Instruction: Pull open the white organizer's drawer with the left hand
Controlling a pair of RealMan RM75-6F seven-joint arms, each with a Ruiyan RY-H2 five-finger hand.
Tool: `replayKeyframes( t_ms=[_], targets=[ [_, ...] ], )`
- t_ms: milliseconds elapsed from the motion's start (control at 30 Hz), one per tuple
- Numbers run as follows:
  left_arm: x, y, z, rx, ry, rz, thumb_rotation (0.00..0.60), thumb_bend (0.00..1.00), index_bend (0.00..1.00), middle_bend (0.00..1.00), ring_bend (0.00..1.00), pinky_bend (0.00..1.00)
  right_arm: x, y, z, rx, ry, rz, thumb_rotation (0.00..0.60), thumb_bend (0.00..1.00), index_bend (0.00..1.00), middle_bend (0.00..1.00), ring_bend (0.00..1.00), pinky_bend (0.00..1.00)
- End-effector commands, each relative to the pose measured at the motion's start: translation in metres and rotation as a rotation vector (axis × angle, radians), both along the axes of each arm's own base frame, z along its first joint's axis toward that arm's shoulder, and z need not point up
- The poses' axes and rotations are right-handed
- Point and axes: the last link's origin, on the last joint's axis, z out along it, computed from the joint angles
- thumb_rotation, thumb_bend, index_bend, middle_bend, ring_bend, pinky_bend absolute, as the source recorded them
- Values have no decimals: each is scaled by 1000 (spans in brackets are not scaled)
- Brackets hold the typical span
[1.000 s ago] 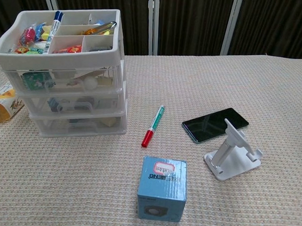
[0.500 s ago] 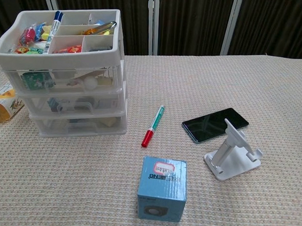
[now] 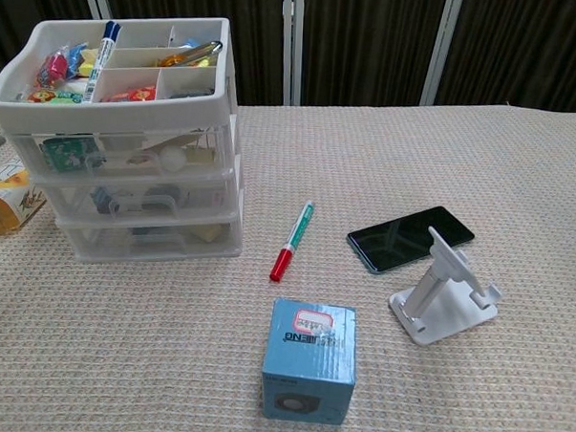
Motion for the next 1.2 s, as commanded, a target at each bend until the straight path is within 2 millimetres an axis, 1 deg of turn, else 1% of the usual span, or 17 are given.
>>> replayKeyframes(
  t_ms=[33, 233, 400, 567, 833, 1200],
  targets=[
    [12, 8, -13, -122, -104, 12, 600, 950, 0, 727, 757, 626, 0, 0, 0, 0, -1, -1, 600, 11, 0, 0, 0, 0],
    [16, 22, -21, -167, -173, 54, 600, 954, 0, 727, 757, 626, 0, 0, 1, -2, -3, -4, 600, 11, 0, 0, 0, 0],
    [16, 31, -32, -178, -215, 102, 600, 953, 0, 727, 757, 626, 1, 0, 1, -1, -2, -1, 600, 11, 0, 0, 0, 0],
    [15, 42, -41, -174, -226, 130, 600, 954, 0, 727, 757, 626, 1, 1, 0, 1, -1, -2, 600, 11, 0, 0, 0, 0],
    [20, 56, -52, -193, -248, 157, 600, 954, 0, 727, 757, 626, 1, 1, 1, -1, -5, 0, 600, 11, 0, 0, 0, 0],
    [30, 65, -66, -230, -239, 173, 600, 954, 0, 727, 757, 626, 1, 1, 3, -1, -11, 3, 600, 11, 0, 0, 0, 0]
  ],
)
